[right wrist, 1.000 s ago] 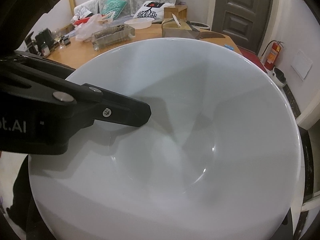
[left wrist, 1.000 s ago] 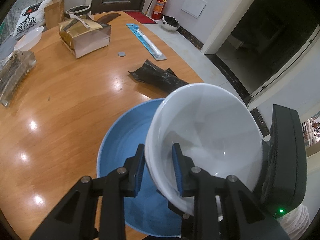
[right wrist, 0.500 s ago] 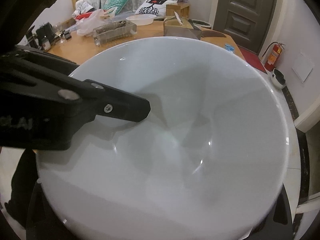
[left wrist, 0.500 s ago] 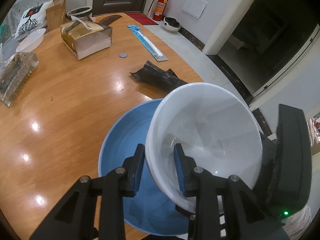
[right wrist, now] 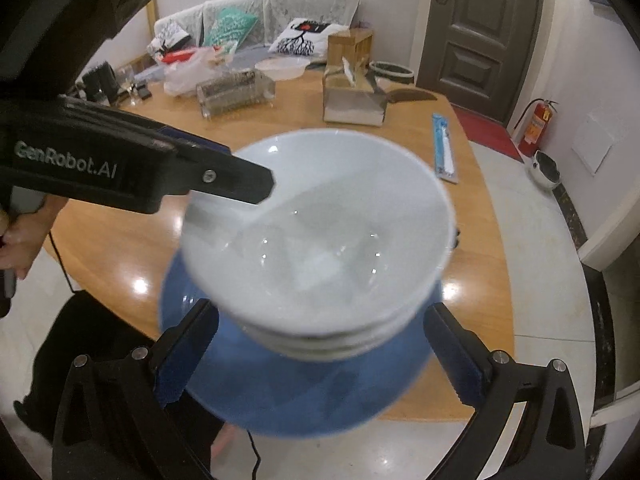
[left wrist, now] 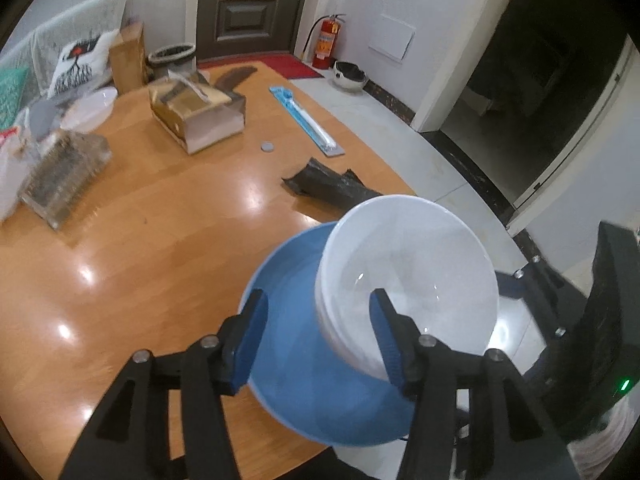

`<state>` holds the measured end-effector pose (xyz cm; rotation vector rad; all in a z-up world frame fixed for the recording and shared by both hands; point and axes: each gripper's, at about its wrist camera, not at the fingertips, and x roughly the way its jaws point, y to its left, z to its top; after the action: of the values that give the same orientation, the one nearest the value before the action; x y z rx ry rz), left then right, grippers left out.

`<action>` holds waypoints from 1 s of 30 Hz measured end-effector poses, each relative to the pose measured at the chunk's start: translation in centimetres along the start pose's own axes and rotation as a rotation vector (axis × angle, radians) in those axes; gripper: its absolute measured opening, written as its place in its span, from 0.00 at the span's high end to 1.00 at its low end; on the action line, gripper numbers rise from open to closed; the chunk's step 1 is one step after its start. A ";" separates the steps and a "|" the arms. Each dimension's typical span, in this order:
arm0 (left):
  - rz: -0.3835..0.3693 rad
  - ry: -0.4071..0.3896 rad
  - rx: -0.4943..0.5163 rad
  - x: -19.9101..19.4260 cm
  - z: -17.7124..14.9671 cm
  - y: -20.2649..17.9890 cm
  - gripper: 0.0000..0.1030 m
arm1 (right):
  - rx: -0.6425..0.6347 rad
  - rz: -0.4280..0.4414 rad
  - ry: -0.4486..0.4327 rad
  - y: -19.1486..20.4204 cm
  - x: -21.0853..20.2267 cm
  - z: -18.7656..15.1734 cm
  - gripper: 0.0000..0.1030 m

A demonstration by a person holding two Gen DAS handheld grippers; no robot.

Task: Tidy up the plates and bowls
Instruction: 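Open the left tool and lift both tools away from the stack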

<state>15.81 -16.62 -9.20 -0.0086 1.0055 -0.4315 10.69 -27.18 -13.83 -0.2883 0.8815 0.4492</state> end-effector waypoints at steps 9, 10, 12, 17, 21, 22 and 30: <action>0.075 -0.113 0.067 -4.4 -1.0 -0.2 0.24 | 0.026 -0.026 -0.118 -0.7 -5.2 -0.1 0.01; 0.082 -0.130 0.070 -4.9 -1.1 -0.2 0.21 | 0.031 -0.025 -0.136 -0.8 -5.7 0.0 0.01; 0.088 -0.169 0.078 -6.1 -1.3 -0.1 0.18 | 0.049 -0.023 -0.177 -0.7 -6.6 0.2 0.01; 0.131 -0.274 0.077 -8.9 -2.1 0.2 0.09 | 0.055 -0.036 -0.250 -0.1 -7.7 0.7 0.01; 0.168 -0.351 0.065 -11.0 -2.7 0.6 0.01 | 0.038 -0.043 -0.330 0.9 -8.8 0.8 0.01; 0.176 -0.365 0.062 -11.4 -2.8 0.7 0.01 | 0.036 -0.043 -0.345 1.1 -8.9 0.9 0.01; 0.259 -0.458 -0.015 -13.9 -4.5 1.8 0.01 | 0.033 -0.009 -0.478 2.6 -11.3 1.6 0.01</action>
<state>6.35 -9.18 -0.73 0.0091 0.5479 -0.1712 4.24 -27.15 -4.09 -0.1443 0.4195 0.4692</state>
